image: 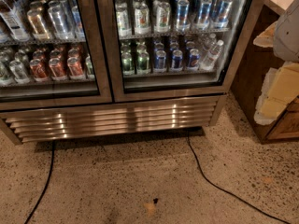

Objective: Open right fridge door

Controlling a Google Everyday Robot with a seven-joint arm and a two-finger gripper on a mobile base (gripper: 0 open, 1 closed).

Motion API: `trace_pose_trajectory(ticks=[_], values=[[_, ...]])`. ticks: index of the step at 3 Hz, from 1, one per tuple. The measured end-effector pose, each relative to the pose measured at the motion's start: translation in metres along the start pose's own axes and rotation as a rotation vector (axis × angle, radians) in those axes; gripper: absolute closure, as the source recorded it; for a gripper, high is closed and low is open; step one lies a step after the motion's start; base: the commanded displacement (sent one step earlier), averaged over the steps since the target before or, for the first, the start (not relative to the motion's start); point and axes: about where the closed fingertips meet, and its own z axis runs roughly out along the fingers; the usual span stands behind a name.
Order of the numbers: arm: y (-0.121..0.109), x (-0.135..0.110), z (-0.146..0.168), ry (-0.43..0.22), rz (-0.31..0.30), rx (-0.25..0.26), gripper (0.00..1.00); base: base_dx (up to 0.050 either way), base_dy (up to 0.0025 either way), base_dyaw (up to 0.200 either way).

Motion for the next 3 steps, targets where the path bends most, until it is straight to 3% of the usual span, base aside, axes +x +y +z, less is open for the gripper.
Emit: trace_pose_trajectory(ticks=[1, 2, 3], values=[[0.000, 0.000, 0.000, 0.000, 0.000, 0.000, 0.00, 0.049, 0.00000, 0.000], [-0.035, -0.041, 0.003, -0.020, -0.023, 0.034, 0.00, 0.000, 0.00000, 0.000], [-0.053, -0.086, -0.010, -0.071, -0.077, 0.079, 0.00, 0.000, 0.00000, 0.000]])
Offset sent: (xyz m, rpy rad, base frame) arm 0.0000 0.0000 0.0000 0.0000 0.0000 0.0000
